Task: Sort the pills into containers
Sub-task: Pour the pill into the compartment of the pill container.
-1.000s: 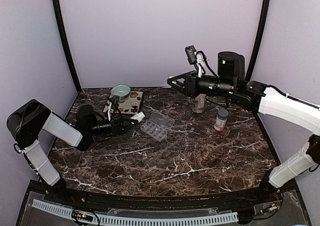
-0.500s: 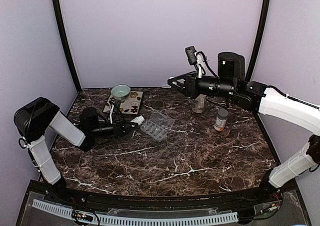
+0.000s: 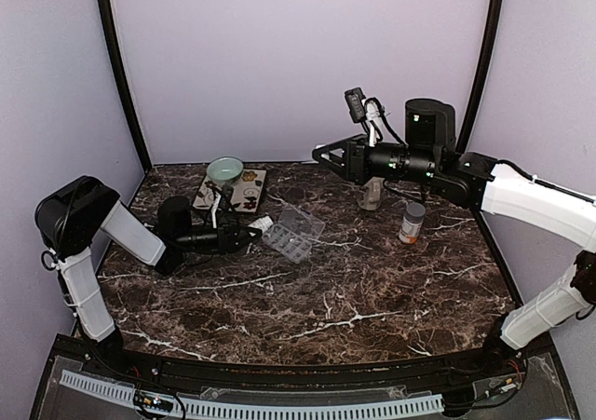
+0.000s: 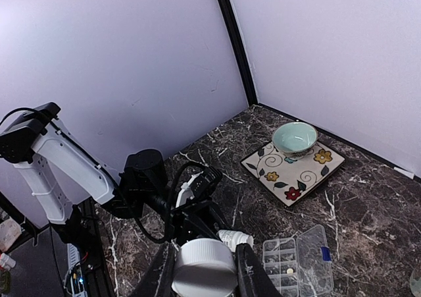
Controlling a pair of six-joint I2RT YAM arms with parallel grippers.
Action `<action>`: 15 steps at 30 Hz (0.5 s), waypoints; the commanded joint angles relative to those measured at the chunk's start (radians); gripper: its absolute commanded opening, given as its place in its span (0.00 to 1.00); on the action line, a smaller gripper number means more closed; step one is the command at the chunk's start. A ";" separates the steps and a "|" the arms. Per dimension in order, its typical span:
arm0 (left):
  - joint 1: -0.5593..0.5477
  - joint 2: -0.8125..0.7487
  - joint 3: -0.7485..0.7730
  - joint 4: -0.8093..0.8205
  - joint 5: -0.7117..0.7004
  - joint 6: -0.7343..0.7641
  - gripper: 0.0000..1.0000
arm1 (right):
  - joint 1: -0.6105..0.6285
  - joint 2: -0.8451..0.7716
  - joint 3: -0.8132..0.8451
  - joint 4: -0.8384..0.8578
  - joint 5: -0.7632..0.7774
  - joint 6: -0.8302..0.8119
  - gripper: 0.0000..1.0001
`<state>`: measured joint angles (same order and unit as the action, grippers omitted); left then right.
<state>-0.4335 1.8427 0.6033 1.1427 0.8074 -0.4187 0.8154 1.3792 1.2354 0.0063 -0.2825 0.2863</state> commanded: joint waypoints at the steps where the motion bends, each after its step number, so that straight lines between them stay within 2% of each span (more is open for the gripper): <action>1: 0.009 0.008 0.033 -0.043 0.013 0.045 0.00 | -0.005 -0.029 -0.011 0.035 0.011 0.002 0.02; 15: 0.013 0.043 0.045 -0.063 -0.006 0.065 0.00 | -0.005 -0.014 0.005 0.033 0.009 -0.002 0.02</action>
<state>-0.4278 1.8748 0.6231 1.0966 0.8021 -0.3752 0.8154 1.3792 1.2354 0.0063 -0.2829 0.2859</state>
